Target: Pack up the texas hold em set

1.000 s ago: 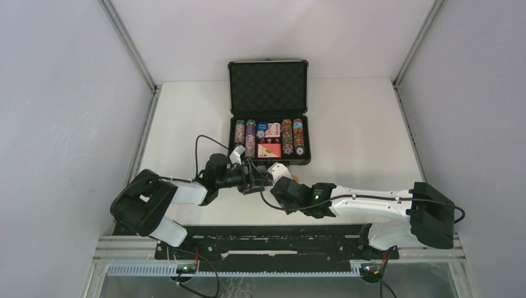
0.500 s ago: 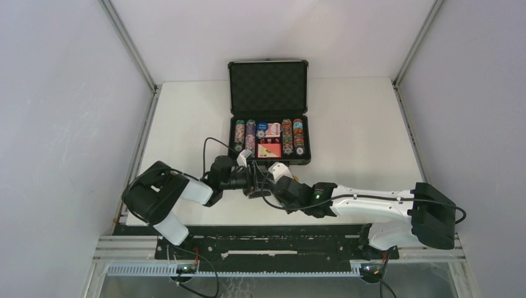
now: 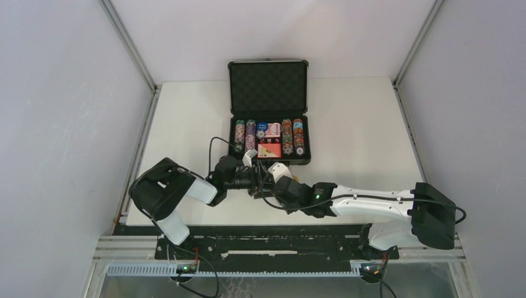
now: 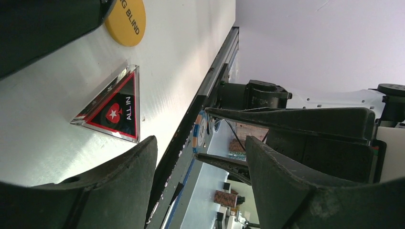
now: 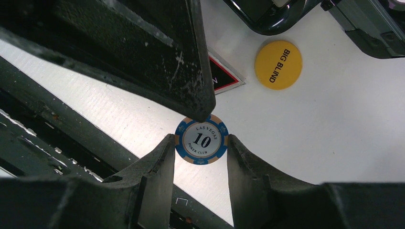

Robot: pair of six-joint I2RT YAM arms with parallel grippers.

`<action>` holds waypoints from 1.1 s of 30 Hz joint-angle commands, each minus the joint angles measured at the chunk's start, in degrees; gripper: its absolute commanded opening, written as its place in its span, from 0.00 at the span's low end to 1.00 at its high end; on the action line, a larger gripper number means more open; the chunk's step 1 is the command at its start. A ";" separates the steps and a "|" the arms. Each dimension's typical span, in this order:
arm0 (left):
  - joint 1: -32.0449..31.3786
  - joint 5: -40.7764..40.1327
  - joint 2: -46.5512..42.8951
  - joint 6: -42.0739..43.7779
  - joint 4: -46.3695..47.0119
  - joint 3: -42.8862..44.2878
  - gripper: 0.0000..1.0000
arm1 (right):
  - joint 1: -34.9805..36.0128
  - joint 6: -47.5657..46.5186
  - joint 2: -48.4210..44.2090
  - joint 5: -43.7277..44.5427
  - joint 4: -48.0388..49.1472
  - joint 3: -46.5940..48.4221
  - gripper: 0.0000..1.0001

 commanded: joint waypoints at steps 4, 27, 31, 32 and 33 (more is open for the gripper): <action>-2.09 0.55 1.17 -1.03 3.12 3.28 0.72 | -0.33 -0.93 -1.77 -0.30 1.09 2.25 0.22; -4.98 1.95 4.46 -4.28 7.96 4.13 0.71 | -0.32 -0.85 -2.01 0.36 0.56 2.23 0.23; -5.37 2.39 4.88 -4.41 7.99 4.49 0.70 | -0.33 -0.74 -1.90 0.53 0.56 2.22 0.23; -5.51 2.37 5.10 -4.47 7.96 4.59 0.70 | -0.33 -0.74 -1.92 0.51 0.54 2.23 0.23; -5.64 2.38 5.24 -4.53 7.95 4.63 0.70 | -0.31 -0.74 -1.97 0.49 0.59 2.20 0.23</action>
